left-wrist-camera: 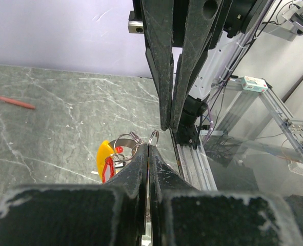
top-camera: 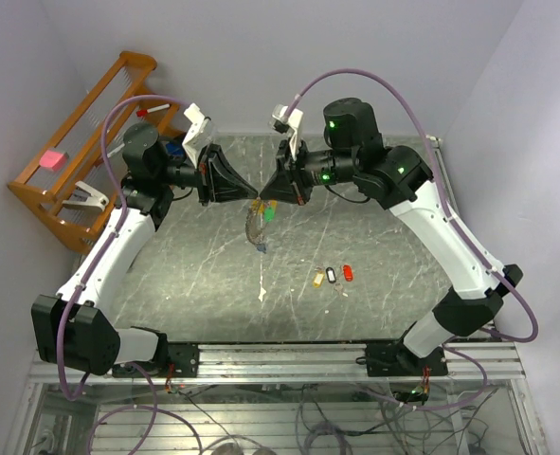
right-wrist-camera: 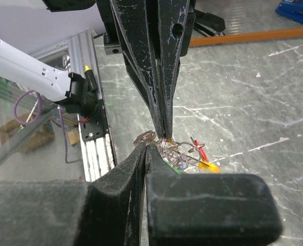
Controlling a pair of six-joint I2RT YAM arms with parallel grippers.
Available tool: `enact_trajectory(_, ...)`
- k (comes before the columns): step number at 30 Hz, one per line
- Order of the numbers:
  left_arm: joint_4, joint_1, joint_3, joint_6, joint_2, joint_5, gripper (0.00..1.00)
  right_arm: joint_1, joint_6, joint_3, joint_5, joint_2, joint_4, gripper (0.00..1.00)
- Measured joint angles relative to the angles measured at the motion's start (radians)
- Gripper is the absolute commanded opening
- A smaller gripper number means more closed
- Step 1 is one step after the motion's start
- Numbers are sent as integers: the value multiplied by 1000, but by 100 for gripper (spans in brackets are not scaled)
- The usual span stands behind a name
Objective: Put the keys on the keyring
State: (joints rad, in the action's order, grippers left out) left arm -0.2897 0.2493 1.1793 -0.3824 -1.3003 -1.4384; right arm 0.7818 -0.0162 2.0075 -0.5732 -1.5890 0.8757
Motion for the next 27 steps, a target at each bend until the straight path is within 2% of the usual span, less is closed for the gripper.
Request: enact_trajectory(27,-6,0,0,-4,1,0,7,5,-4,-1,-42,-47,16,0)
